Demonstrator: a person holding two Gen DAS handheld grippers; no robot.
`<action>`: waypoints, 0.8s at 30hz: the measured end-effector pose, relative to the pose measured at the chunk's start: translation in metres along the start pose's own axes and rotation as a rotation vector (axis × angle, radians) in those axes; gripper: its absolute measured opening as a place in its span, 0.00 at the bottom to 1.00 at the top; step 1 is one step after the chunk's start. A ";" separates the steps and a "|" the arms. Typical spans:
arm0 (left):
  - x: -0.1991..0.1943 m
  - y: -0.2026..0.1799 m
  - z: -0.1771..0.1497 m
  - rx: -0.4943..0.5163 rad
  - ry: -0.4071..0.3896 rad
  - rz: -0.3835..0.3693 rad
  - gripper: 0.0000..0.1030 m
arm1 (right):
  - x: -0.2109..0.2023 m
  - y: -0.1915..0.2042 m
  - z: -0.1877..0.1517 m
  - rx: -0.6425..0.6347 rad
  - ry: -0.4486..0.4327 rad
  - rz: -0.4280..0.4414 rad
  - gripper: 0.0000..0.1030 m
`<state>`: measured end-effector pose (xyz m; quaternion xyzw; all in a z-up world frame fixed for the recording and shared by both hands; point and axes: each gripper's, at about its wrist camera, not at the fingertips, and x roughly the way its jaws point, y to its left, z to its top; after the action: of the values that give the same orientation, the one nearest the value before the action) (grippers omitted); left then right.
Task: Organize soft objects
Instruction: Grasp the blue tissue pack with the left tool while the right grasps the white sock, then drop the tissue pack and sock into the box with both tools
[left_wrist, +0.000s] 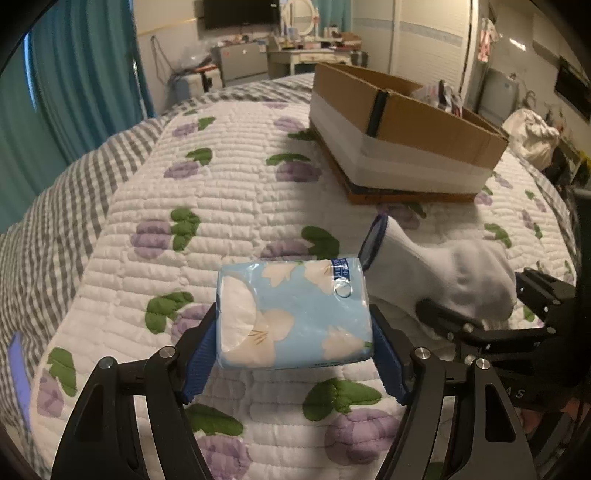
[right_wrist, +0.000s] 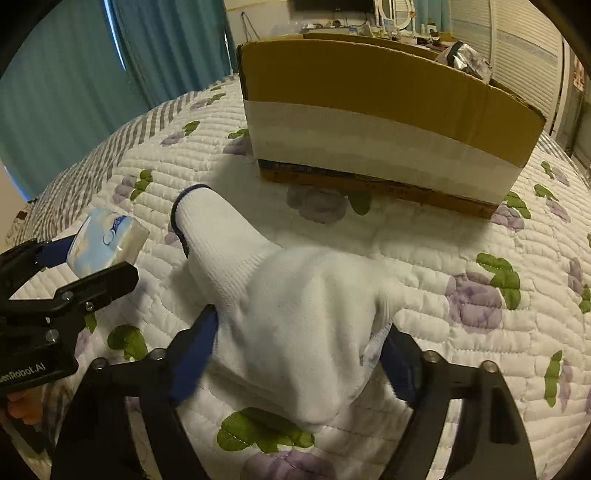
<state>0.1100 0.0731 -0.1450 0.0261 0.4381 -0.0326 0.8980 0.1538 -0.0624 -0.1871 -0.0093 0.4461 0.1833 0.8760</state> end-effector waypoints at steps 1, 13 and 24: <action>-0.001 -0.001 0.000 0.002 0.000 0.002 0.71 | -0.002 0.000 -0.001 0.000 -0.008 0.000 0.66; -0.071 -0.026 0.009 0.032 -0.116 0.008 0.71 | -0.085 -0.009 -0.007 0.049 -0.144 -0.023 0.60; -0.144 -0.055 0.034 0.088 -0.293 0.000 0.71 | -0.193 -0.021 0.014 0.067 -0.351 -0.095 0.60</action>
<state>0.0437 0.0209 -0.0118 0.0606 0.3002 -0.0553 0.9503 0.0687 -0.1397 -0.0301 0.0308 0.2914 0.1258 0.9478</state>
